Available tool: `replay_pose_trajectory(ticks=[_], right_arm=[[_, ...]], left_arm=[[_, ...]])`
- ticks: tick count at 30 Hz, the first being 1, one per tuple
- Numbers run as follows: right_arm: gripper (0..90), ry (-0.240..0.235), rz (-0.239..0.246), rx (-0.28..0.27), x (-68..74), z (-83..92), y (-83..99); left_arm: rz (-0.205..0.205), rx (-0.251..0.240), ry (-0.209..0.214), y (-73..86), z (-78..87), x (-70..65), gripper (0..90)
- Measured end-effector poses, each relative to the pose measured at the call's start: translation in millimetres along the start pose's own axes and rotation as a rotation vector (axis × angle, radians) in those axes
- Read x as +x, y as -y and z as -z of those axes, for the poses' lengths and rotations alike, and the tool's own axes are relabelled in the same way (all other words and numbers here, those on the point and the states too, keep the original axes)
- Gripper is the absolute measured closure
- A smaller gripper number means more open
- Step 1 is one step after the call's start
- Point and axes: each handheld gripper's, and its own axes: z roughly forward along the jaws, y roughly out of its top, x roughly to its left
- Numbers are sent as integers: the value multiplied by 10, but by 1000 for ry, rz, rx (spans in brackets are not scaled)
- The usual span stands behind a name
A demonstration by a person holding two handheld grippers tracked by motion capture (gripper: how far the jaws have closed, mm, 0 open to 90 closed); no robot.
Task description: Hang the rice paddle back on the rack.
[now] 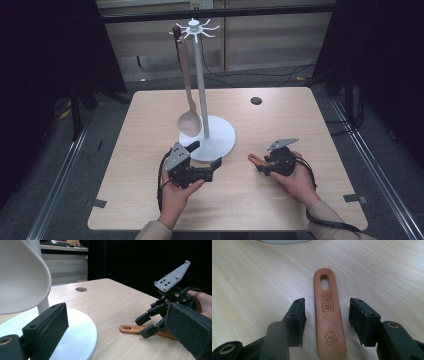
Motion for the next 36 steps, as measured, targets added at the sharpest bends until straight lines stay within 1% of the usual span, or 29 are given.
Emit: replay_pose_trajectory(ticks=[1, 2, 3, 5, 6, 7, 8, 9, 10, 12, 13, 15, 16, 17, 18, 20, 21, 22, 23, 24, 25, 26, 27, 29, 31, 32, 34, 35, 36], right_arm=[[449, 5, -5, 6, 7, -5, -8], [438, 12, 0, 10, 15, -18, -23], [439, 16, 4, 7, 27, -32, -31], [438, 37, 33, 10, 45, -52, -48], [444, 30, 26, 10, 50, -65, -62], [447, 41, 24, 14, 52, -71, -75], [446, 41, 31, 7, 47, -87, -84], [460, 38, 24, 4, 52, -102, -94], [479, 33, 35, -3, 54, -117, -104], [524, 26, 38, 7, 63, -130, -136], [548, 33, 34, 19, 73, -128, -151], [574, 36, 34, 8, 81, -146, -160], [604, 23, 38, 6, 83, -154, -168], [640, 25, 35, 11, 87, -151, -174], [647, 28, 24, 23, 96, -145, -181], [651, 22, 26, 28, 90, -149, -193], [652, 21, 12, 42, 90, -142, -200], [657, 19, 14, 44, 93, -144, -207], [659, 25, 20, 46, 97, -147, -213], [663, 30, 22, 43, 108, -150, -213], [665, 30, 18, 41, 113, -151, -213], [665, 25, 4, 40, 113, -150, -215], [665, 27, -3, 36, 120, -151, -212], [666, 34, -4, 32, 117, -147, -206], [666, 11, -31, 16, 91, -133, -181], [666, 10, -51, 8, 86, -119, -177], [666, 10, -65, -13, 68, -79, -178], [666, 19, -71, -30, 62, -50, -184], [666, 16, -75, -45, 59, -20, -190]], left_arm=[[12, -1, 6, 10, -6, -3, 44], [7, 3, -5, 13, -8, -5, 44], [13, 1, 5, 18, -14, -5, 45], [10, 9, 7, 23, -26, -13, 45], [19, 1, 17, 27, -40, -25, 45], [20, 9, 14, 29, -42, -33, 46], [10, 12, 15, 30, -48, -29, 46], [7, 15, 20, 32, -53, -26, 46], [16, 15, 14, 35, -56, -33, 47], [8, 13, 20, 31, -59, -16, 48], [21, 10, 19, 33, -60, -18, 48], [9, 8, 27, 31, -65, -1, 48], [13, 8, 27, 33, -69, -2, 48], [8, 14, 17, 33, -72, -2, 48], [22, 12, 27, 41, -85, -10, 49], [18, 17, 28, 51, -103, -7, 49], [17, 24, 26, 58, -108, -7, 49], [5, 35, 32, 66, -110, 2, 50], [19, 24, 35, 79, -126, -7, 50], [21, 31, 32, 86, -131, -10, 50], [12, 38, 31, 95, -132, -5, 50], [10, 45, 35, 100, -134, -5, 50], [8, 43, 37, 108, -144, -8, 50], [17, 48, 33, 120, -152, -22, 51], [15, 53, 43, 122, -161, -44, 51], [8, 54, 49, 120, -170, -57, 51], [12, 58, 50, 121, -178, -66, 52], [10, 60, 52, 124, -187, -68, 52], [22, 59, 48, 127, -198, -73, 53]])
